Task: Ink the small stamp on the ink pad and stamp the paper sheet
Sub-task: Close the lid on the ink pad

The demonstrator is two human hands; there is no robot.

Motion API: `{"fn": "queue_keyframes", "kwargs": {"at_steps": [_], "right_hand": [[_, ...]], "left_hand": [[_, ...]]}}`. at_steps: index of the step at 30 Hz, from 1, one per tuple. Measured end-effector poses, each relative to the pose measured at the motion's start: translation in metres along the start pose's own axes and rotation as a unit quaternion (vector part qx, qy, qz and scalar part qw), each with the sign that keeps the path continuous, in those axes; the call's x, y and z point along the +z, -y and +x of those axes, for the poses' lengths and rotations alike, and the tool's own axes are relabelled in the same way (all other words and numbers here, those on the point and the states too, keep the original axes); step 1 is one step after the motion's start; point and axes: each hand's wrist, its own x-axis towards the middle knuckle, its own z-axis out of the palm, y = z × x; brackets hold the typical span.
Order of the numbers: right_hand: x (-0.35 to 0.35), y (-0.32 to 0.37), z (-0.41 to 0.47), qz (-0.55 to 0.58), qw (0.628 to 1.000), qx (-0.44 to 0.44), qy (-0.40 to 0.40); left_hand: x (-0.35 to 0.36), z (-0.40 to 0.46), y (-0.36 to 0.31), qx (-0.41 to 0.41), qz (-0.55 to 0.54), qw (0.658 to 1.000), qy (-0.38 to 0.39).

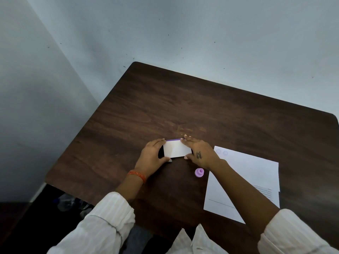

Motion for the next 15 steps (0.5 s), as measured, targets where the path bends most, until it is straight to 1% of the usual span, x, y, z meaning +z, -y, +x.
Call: {"fn": "queue_keyframes", "kwargs": {"at_steps": [3, 6, 9, 12, 15], "right_hand": [[-0.0008, 0.0003, 0.0004, -0.002, 1.000, 0.003, -0.003], [-0.0001, -0.0002, 0.0001, 0.001, 1.000, 0.002, -0.009], [0.0011, -0.0007, 0.0007, 0.013, 0.999, -0.005, -0.033], [0.0025, -0.0021, 0.0016, 0.043, 0.997, 0.003, -0.056], [0.0033, -0.0041, 0.0029, 0.092, 0.994, 0.025, -0.060]], "left_hand": [[-0.0010, -0.0012, -0.0007, 0.001, -0.004, 1.000, 0.002], [0.0002, -0.0048, 0.0000, 0.006, -0.021, 1.000, -0.015], [0.0019, -0.0077, 0.0002, 0.001, -0.023, 0.999, -0.026], [0.0022, -0.0086, -0.0001, -0.009, -0.032, 0.999, -0.031], [0.0028, -0.0090, -0.0007, -0.013, -0.039, 0.999, -0.023]]}}
